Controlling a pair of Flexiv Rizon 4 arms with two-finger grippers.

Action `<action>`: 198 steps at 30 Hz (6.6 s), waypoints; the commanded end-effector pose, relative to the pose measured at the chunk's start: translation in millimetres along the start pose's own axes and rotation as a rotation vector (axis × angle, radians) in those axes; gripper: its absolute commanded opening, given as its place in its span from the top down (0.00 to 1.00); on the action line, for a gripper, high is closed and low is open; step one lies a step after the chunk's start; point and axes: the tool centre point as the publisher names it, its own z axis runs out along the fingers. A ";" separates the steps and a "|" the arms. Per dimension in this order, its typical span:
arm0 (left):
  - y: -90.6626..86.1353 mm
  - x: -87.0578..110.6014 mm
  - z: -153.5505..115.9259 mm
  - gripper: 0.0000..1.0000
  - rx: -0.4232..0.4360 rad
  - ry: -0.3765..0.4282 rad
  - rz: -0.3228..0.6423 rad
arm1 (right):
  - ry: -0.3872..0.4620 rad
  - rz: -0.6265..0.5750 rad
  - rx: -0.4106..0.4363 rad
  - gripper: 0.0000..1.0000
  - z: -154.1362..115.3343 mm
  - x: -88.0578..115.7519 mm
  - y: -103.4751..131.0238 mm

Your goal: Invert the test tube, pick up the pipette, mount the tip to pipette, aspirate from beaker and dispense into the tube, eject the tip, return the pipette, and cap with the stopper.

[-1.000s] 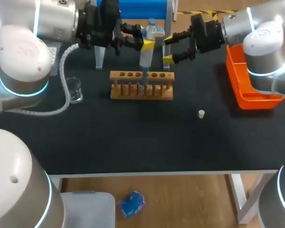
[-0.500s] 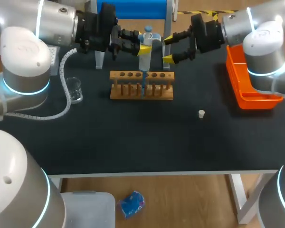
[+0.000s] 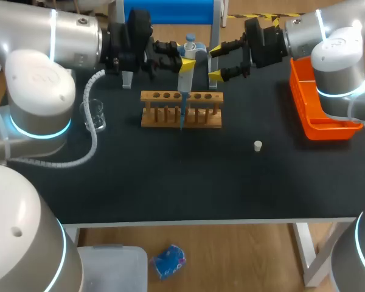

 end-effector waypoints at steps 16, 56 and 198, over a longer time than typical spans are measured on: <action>-0.3 4.4 -1.1 1.00 0.001 -0.036 -0.003 | 0.001 -0.001 -0.001 0.00 0.1 -0.4 -0.6; -0.3 4.4 -1.1 1.00 0.001 -0.036 -0.003 | 0.119 -0.123 -0.348 0.00 -33.6 152.0 42.6; -0.3 4.4 -1.1 0.00 0.001 -0.036 -0.003 | 0.253 -0.034 -0.432 1.00 16.3 152.5 107.2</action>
